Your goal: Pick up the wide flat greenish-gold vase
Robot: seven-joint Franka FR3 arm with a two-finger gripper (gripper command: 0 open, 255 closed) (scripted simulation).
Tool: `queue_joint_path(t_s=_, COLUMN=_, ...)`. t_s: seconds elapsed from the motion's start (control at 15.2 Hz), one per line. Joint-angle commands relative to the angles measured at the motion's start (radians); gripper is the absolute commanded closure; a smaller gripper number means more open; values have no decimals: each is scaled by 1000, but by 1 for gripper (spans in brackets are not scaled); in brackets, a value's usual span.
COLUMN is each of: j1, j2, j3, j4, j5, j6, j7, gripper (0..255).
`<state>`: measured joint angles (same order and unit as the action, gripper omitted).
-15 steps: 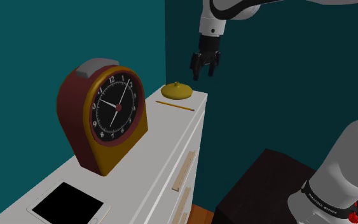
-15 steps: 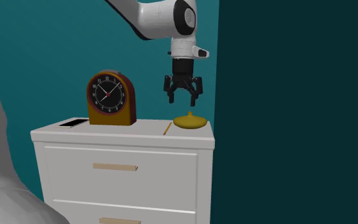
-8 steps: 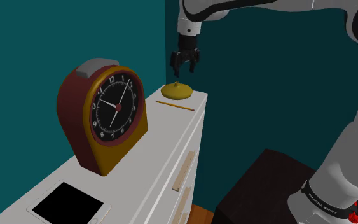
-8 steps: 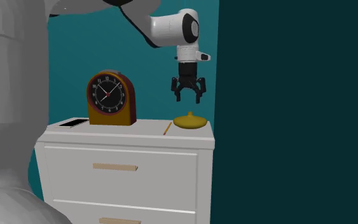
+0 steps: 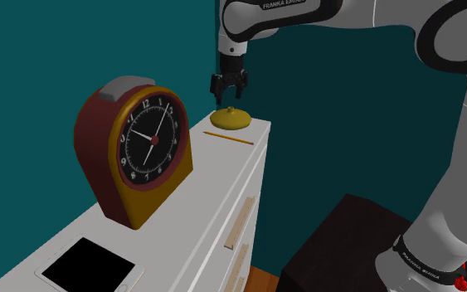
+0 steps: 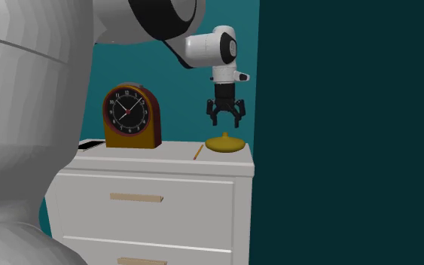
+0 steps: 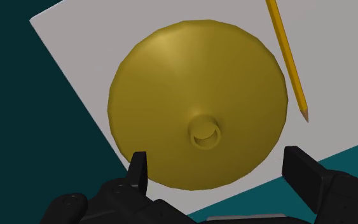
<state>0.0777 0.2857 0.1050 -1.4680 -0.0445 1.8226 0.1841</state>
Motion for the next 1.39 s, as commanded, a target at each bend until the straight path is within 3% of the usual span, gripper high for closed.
queue_joint_path(t_s=0.0, j1=-2, j2=0, j3=-1, j4=-25, j5=0, j6=27, j7=-1, gripper=0)
queue_joint_path(t_s=0.2, j1=-2, j2=1, j3=-1, j4=-46, j5=0, j6=48, j7=-1, gripper=0)
queue_joint_path(t_s=0.26, j1=-2, j2=1, j3=-1, j4=-44, j5=0, j6=46, j7=-1, gripper=255)
queue_joint_path(t_s=0.86, j1=-2, j2=1, j3=-1, j4=-46, j5=0, j6=48, j7=-1, gripper=255)
queue_joint_path(t_s=1.32, j1=0, j2=5, j3=0, j4=54, j5=0, j6=-48, j7=-2, gripper=255)
